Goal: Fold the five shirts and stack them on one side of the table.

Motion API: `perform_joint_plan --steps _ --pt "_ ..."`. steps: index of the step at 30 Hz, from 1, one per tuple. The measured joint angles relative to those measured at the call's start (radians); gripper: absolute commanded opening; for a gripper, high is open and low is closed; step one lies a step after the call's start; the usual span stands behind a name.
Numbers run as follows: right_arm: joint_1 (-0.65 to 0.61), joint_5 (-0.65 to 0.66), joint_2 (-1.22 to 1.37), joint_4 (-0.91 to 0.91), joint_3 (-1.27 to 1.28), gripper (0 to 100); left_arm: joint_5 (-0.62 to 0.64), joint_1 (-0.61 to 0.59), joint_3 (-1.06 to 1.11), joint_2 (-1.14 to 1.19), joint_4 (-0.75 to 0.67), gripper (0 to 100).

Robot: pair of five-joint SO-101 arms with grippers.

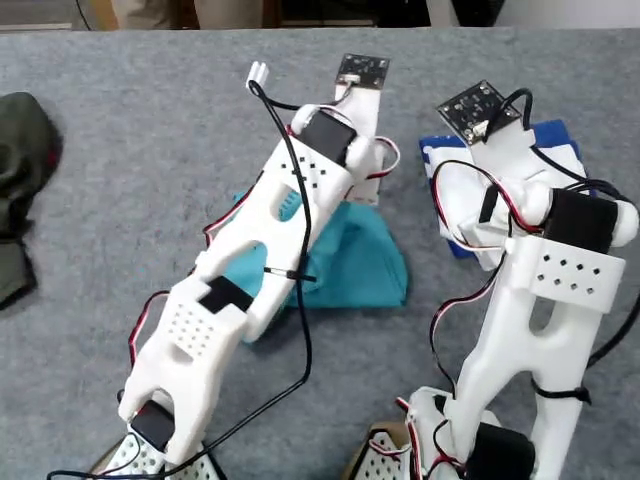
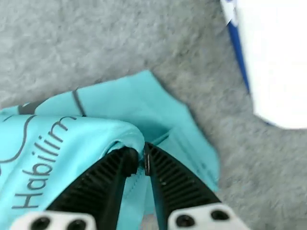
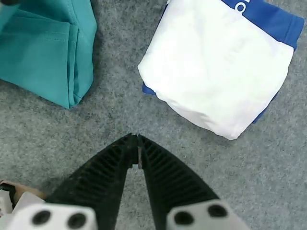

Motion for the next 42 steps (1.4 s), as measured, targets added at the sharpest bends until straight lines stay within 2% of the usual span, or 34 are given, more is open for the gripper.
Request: perform_joint_plan --steps 16,23,33,35,39,42 --pt "0.0 0.0 0.0 -0.002 0.072 0.3 0.014 0.08 -0.222 0.209 -0.012 2" --pt "0.114 -0.029 0.0 -0.054 0.086 0.3 0.046 0.115 -0.258 0.242 -0.012 2" --pt "0.135 -0.034 0.0 -0.063 0.087 0.3 0.068 0.118 -0.259 0.282 -0.021 2" --pt "0.135 -0.034 0.0 -0.063 0.087 0.3 0.068 0.117 -0.259 0.282 -0.043 5" --pt "0.135 -0.034 0.0 -0.063 0.089 0.3 0.083 0.11 -0.259 0.282 -0.052 22" --pt "0.135 -0.034 0.0 -0.063 0.089 0.3 0.133 0.109 -0.265 0.282 -0.032 23"
